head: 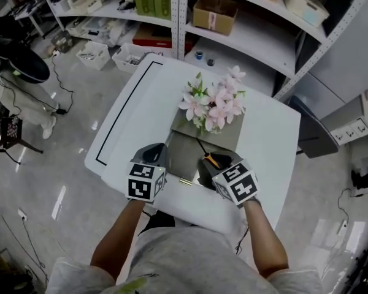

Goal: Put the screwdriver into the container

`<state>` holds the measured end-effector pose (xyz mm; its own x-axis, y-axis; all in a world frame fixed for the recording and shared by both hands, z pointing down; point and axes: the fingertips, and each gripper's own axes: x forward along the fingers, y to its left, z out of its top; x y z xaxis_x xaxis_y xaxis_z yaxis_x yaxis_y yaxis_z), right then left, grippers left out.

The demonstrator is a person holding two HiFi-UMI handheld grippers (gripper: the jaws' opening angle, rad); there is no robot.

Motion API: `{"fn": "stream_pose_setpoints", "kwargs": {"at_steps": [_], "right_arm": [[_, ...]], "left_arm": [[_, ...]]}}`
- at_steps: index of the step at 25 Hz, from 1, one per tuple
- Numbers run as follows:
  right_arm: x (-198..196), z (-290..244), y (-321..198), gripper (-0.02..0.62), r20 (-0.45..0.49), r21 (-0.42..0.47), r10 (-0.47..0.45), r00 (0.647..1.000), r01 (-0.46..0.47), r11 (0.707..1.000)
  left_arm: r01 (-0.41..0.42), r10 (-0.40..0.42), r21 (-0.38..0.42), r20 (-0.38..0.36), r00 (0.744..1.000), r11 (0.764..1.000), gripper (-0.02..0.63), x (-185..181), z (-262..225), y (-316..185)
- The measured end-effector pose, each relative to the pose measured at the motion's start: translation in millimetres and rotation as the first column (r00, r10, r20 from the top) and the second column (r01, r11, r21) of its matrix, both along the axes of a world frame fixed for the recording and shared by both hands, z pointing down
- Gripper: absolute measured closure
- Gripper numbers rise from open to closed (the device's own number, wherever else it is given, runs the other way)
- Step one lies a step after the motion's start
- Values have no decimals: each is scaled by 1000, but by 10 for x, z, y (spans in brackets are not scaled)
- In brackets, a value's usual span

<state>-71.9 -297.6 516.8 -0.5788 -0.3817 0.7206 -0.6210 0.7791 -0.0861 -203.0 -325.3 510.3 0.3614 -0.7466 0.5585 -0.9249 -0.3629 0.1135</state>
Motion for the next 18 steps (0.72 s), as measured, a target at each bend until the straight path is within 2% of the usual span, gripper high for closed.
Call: {"fn": "stream_pose_setpoints", "kwargs": {"at_steps": [8, 12, 18], "right_arm": [[-54, 148, -44, 520, -131, -39, -1, 991, -4, 999], [-56, 324, -32, 520, -223, -73, -31, 974, 15, 997], [-111, 525, -17, 520, -312, -116, -82, 947, 48, 992]], "left_arm": [[-100, 100, -2, -35, 994, 995, 601, -19, 72, -225], [-140, 139, -2, -46, 989, 990, 601, -7, 119, -288], [-167, 166, -11, -68, 984, 986, 601, -39, 203, -342]]}}
